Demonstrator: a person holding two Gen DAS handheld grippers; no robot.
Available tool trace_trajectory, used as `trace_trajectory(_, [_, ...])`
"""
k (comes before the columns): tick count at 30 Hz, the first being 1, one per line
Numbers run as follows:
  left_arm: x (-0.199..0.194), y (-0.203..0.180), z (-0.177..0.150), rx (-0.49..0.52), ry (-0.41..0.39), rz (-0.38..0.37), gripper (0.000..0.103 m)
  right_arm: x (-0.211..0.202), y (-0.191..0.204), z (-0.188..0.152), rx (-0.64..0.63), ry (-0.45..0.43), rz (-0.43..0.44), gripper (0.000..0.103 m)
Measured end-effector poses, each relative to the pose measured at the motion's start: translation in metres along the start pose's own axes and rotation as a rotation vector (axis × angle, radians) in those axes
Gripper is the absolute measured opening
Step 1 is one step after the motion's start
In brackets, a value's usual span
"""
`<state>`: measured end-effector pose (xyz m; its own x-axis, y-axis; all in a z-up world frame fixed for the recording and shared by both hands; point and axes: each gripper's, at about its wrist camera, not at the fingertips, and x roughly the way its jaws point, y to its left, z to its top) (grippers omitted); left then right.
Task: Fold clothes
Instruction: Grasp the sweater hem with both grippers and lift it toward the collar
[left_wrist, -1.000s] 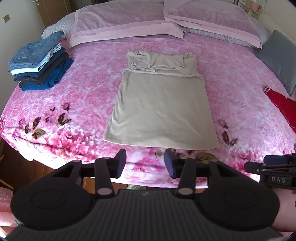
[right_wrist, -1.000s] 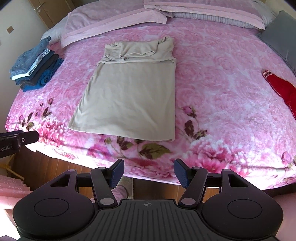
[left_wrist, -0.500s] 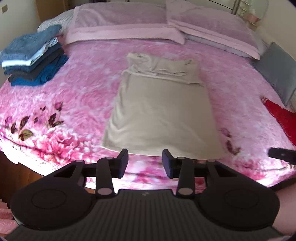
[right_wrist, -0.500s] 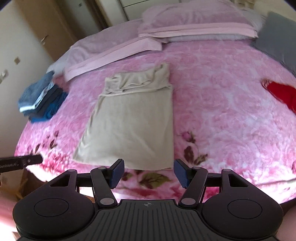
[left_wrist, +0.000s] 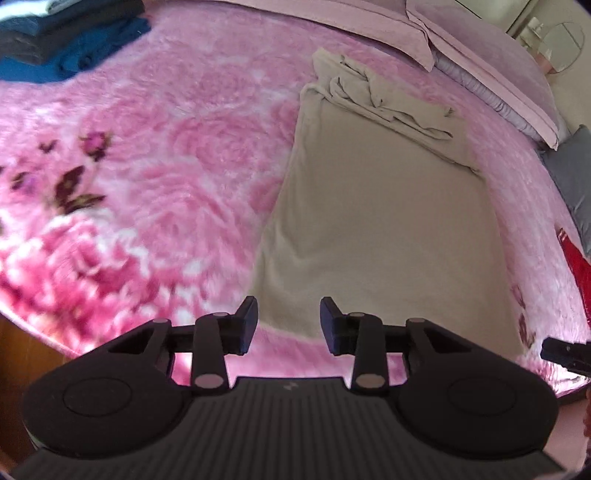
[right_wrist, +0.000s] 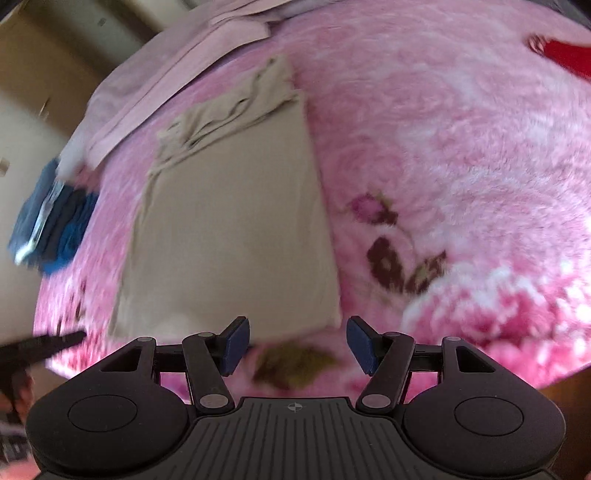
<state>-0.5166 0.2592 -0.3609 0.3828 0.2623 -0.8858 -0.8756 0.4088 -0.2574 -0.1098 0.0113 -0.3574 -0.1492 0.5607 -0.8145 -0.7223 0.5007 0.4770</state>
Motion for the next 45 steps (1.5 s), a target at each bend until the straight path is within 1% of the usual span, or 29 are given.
trace_trajectory(2, [0.019,0.011,0.007,0.012,0.022,-0.019,0.032,0.014,-0.012,0.007,0.065,-0.005,-0.001,0.063])
trace_trajectory(6, [0.046,0.029,0.012,-0.001,0.086,-0.107,0.030,0.040,-0.035,0.009,0.186,0.034,0.038,0.062])
trace_trajectory(7, [0.052,0.033,0.012,-0.006,0.106,-0.126,0.030,0.043,-0.038,0.007,0.200,0.039,0.057,0.062])
trace_trajectory(9, [0.056,0.036,0.014,0.011,0.119,-0.148,0.029,0.045,-0.040,0.005,0.193,0.037,0.100,0.062])
trace_trajectory(10, [0.058,0.037,0.016,0.021,0.125,-0.155,0.027,0.045,-0.040,0.005,0.191,0.039,0.115,0.062])
trace_trajectory(11, [0.058,0.040,0.018,0.017,0.129,-0.167,0.023,0.046,-0.040,0.005,0.194,0.036,0.123,0.062])
trace_trajectory(13, [0.061,0.048,0.023,-0.016,0.150,-0.204,0.019,0.049,-0.040,0.005,0.207,0.043,0.152,0.059])
trace_trajectory(14, [0.063,0.051,0.024,-0.031,0.163,-0.223,0.017,0.052,-0.040,0.005,0.211,0.053,0.160,0.052])
trace_trajectory(15, [0.065,0.053,0.025,-0.033,0.176,-0.239,0.015,0.055,-0.039,0.005,0.212,0.064,0.160,0.048])
trace_trajectory(16, [0.066,0.053,0.026,-0.019,0.185,-0.248,0.011,0.057,-0.040,0.006,0.215,0.072,0.157,0.044])
trace_trajectory(17, [0.067,0.052,0.027,-0.002,0.192,-0.255,0.002,0.059,-0.042,0.007,0.220,0.078,0.153,0.036])
trace_trajectory(18, [0.065,0.051,0.026,0.010,0.187,-0.254,0.002,0.061,-0.043,0.008,0.225,0.084,0.148,0.021])
trace_trajectory(19, [0.062,0.050,0.025,0.018,0.176,-0.249,0.001,0.063,-0.045,0.009,0.230,0.090,0.143,0.004])
trace_trajectory(23, [0.042,0.049,0.016,0.046,0.107,-0.234,0.001,0.049,-0.040,0.010,0.189,0.075,0.148,0.003])
trace_trajectory(26, [0.021,0.056,0.006,0.000,0.062,-0.251,0.001,0.029,-0.038,0.009,0.178,0.045,0.164,0.003])
trace_trajectory(28, [0.007,0.059,-0.003,-0.021,0.065,-0.260,0.001,0.017,-0.037,0.003,0.165,0.056,0.163,0.003])
trace_trajectory(31, [-0.011,0.057,-0.026,-0.045,0.103,-0.253,0.001,0.001,-0.038,-0.009,0.153,0.089,0.154,0.003])
trace_trajectory(34, [-0.032,0.060,-0.054,-0.112,0.146,-0.254,0.001,-0.017,-0.042,-0.033,0.186,0.143,0.145,0.003])
trace_trajectory(37, [-0.050,0.061,-0.066,-0.186,0.163,-0.268,0.001,-0.036,-0.047,-0.054,0.246,0.183,0.141,0.003])
trace_trajectory(39, [-0.058,0.058,-0.055,-0.202,0.140,-0.291,0.001,-0.046,-0.044,-0.054,0.275,0.177,0.127,0.003])
trace_trajectory(40, [-0.061,0.057,-0.043,-0.205,0.120,-0.308,0.001,-0.050,-0.040,-0.047,0.276,0.165,0.128,0.003])
trace_trajectory(43, [-0.064,0.055,0.000,-0.218,0.025,-0.372,0.001,-0.053,-0.016,-0.012,0.238,0.094,0.154,0.003])
trace_trajectory(45, [-0.057,0.052,0.038,-0.223,-0.040,-0.422,0.001,-0.051,0.001,0.022,0.203,0.029,0.166,0.003])
